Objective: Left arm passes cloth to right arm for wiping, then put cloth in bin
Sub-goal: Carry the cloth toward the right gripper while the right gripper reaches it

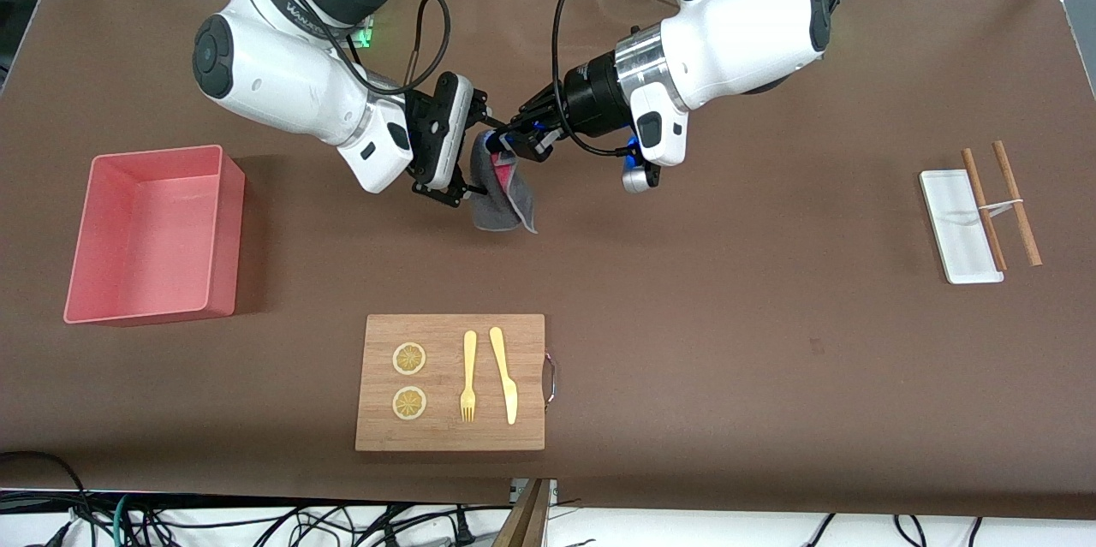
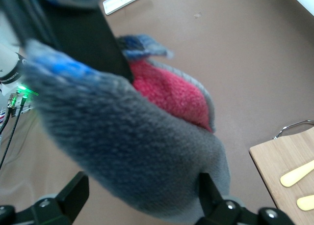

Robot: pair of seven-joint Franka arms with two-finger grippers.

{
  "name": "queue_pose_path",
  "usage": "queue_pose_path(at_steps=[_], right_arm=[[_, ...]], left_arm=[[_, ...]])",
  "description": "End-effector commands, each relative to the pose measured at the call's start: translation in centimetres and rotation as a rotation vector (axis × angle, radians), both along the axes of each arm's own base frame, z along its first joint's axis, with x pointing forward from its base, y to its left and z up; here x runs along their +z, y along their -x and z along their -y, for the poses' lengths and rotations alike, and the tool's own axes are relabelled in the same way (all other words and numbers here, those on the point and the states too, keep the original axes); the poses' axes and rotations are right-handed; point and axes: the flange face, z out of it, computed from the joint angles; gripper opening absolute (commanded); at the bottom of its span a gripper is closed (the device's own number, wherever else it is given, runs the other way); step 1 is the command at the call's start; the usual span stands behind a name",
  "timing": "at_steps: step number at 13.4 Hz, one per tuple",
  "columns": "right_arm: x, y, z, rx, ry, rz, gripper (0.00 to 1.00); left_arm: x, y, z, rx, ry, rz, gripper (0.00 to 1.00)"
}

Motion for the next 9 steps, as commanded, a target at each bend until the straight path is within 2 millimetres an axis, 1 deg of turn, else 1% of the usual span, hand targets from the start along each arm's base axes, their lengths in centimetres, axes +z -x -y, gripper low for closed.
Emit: queue_pose_path(at_steps=[1,2,3,4,9], right_arm=[[-0.2,0.2,-0.3,-0.004,-0.010,0.014,0.43],[-0.2,0.2,-0.2,-0.007,-0.011,0.013,0.20],[-0.1,0.0,0.0,-0.011,-0.010,0.013,0.07],[0.0,-0.2,0.3,-0.014,-0.008,0.016,0.01],[0.7,-0.4,1.3,-0.021,0.031,0.030,0.00]], left_arm=[[0.3,-0.2,0.3,0.020,0.017,-0.009,0.00],[0.3,-0.3,0.2,0.021,0.017,-0.008,0.00],[0.3,-0.3,0.2,0.021,0.017,-0.008,0.00],[0.3,-0.3,0.2,0.021,0.017,-0.008,0.00],[0.3,-0.3,0.1,0.022,0.016,-0.009,0.00]])
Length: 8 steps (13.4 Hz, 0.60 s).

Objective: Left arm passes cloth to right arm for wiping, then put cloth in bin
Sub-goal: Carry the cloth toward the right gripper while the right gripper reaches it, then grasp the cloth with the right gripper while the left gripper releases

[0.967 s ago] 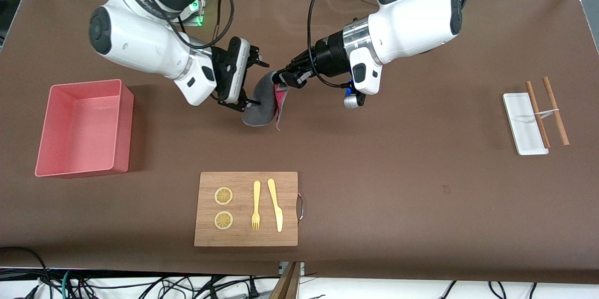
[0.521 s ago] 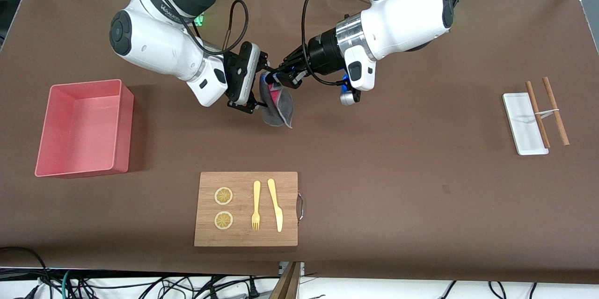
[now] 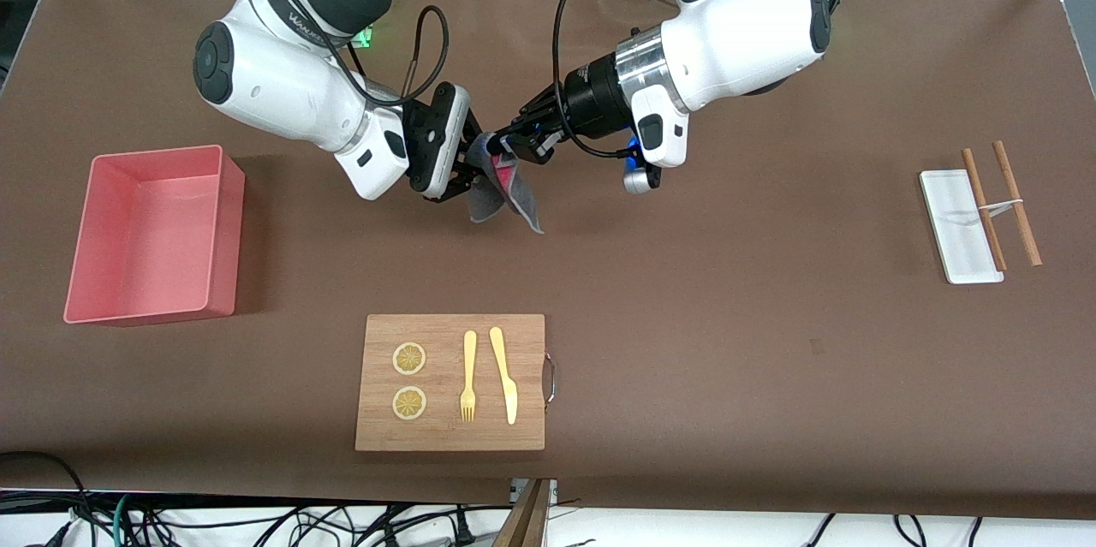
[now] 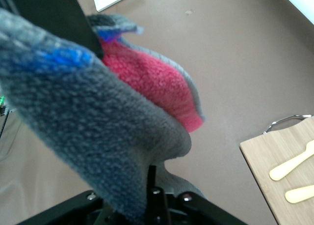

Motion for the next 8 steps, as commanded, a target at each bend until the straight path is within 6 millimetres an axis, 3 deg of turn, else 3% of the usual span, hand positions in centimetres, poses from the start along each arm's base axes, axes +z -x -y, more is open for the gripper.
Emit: queue_pose_path(at_steps=[1,2,3,8], right_arm=[[0.9,0.1,0.9,-0.005,0.014,0.006,0.00],[1.0,-0.1,1.4,-0.008,0.017,-0.003,0.00],[1.3,-0.1,2.0,-0.011,0.020,-0.010,0.00],[1.8,-0.9,8.3,-0.088,0.118,-0.136,0.00]], left_arm=[[0.3,-0.2,0.1,0.015,0.016,-0.007,0.04],[0.1,-0.4,-0.2,0.014,0.010,-0.010,0.71],[-0.1,-0.5,-0.2,0.013,0.006,-0.005,1.00],[-0.8,-0.9,-1.7,-0.072,-0.162,0.066,1.00]])
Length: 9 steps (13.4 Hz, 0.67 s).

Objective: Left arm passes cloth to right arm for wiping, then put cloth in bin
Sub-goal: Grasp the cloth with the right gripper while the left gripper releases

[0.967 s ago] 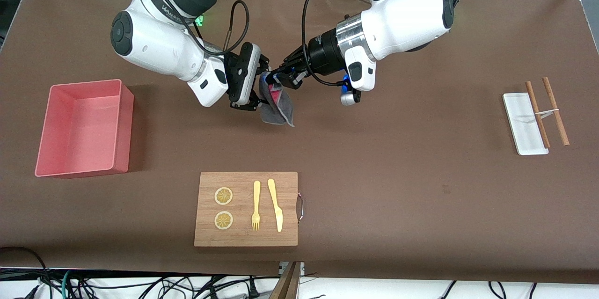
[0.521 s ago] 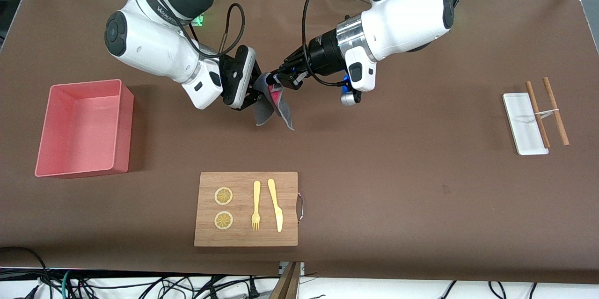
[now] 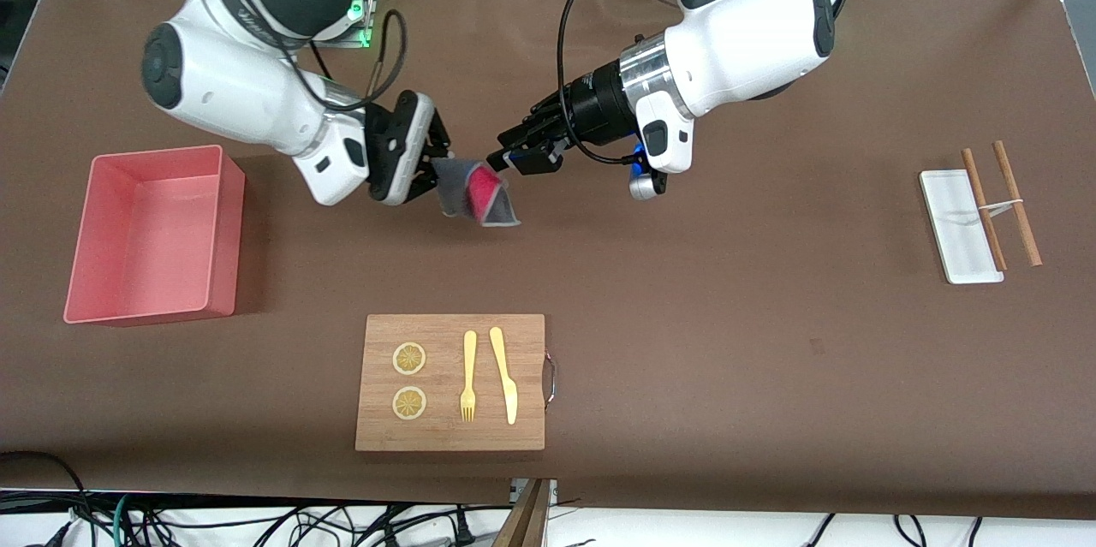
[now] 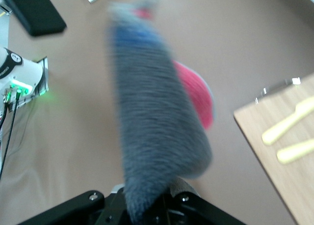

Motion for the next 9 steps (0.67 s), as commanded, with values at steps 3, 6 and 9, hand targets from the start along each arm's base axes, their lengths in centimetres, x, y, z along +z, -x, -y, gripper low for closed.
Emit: queue_pose_path(at_steps=[3,6,9], right_arm=[[-0.7,-0.8,6.9,-0.073,0.160,-0.092,0.00],[-3.0,-1.4,10.6,-0.215,0.348,-0.148,0.00],[-7.0,-0.7,13.0,-0.401,0.531,-0.238,0.00]], left_arm=[[-1.0,-1.0,-3.2,-0.121,-0.240,0.050,1.00],[-3.0,-1.7,-7.0,-0.330,-0.415,0.112,1.00],[-5.1,-2.5,-12.0,-0.583,-0.611,0.168,1.00]])
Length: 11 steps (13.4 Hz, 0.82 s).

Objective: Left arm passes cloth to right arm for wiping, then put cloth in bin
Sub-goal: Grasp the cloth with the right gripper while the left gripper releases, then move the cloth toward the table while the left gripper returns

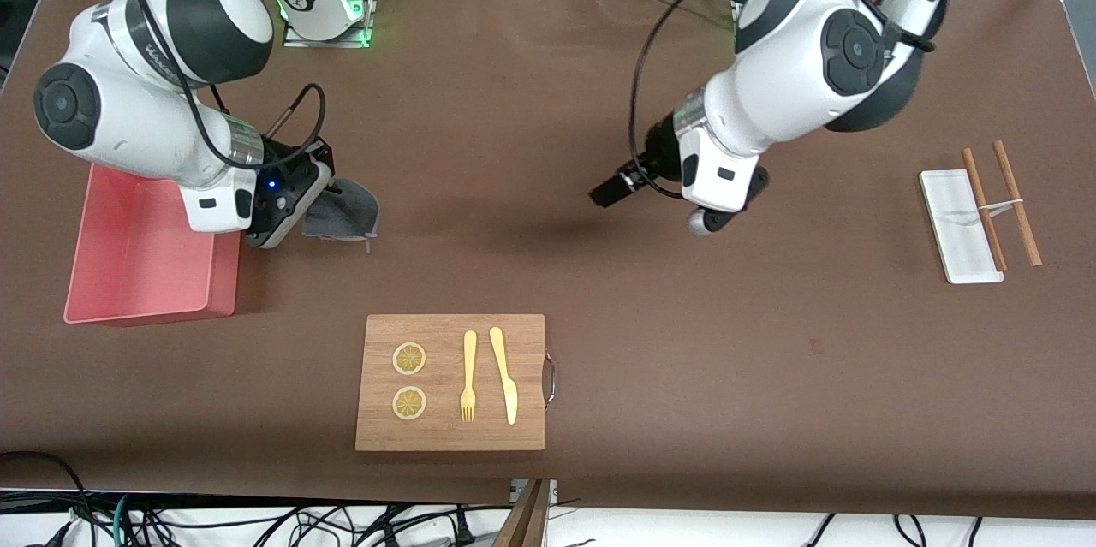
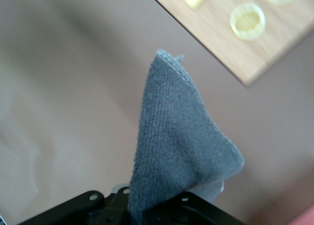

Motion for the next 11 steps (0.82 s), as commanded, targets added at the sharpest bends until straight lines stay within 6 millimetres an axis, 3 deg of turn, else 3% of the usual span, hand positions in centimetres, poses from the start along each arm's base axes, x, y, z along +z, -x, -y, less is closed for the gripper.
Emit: queue_pose_path(at_steps=[1,5,8,11], right_arm=[[-3.6,1.4,1.3,-0.164,0.163,-0.069,0.00],[-13.8,2.5,6.2,-0.312,0.243,-0.060,0.00],[-18.0,2.8,7.8,-0.359,0.262,-0.069,0.00],[-21.3,2.5,8.1,-0.410,0.281,-0.095,0.00]], left_arm=[[-0.4,-0.5,-4.3,-0.233,-0.144,0.035,1.00],[0.2,-1.8,-12.8,-0.595,-0.230,0.072,1.00],[2.2,-2.3,-18.2,-0.769,-0.225,0.124,1.00],[5.8,-1.5,-22.9,-0.769,-0.285,0.197,1.00]])
